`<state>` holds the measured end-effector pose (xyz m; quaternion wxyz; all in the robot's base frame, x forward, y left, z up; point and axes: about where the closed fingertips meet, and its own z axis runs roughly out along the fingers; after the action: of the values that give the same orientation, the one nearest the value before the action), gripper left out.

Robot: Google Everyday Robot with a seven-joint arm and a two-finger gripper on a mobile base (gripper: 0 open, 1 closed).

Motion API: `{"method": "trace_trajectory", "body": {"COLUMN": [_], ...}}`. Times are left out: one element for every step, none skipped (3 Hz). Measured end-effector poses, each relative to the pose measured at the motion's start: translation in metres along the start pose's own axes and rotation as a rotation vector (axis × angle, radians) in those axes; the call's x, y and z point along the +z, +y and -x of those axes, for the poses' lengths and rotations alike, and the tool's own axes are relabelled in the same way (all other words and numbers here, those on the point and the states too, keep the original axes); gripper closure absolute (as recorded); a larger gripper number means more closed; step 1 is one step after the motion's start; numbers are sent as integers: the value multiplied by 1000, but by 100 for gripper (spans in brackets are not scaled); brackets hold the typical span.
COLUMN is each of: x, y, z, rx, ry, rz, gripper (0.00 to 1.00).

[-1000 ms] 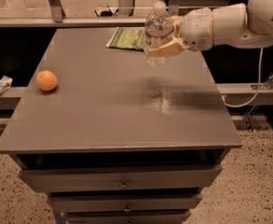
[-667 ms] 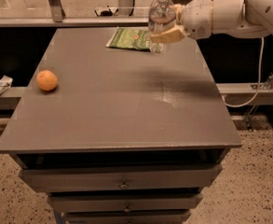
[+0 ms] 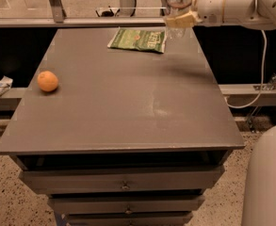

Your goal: Move water bottle near green jalapeno chip bag

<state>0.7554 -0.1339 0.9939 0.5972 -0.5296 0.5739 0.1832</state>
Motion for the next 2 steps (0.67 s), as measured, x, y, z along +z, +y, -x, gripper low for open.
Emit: {"method": "trace_trajectory", "body": {"x": [-2, 5], "y": [-9, -11], "z": [-24, -46], "rx": [88, 176], "ry": [35, 39], "rz": [-21, -20], "gripper": [100, 100]}}
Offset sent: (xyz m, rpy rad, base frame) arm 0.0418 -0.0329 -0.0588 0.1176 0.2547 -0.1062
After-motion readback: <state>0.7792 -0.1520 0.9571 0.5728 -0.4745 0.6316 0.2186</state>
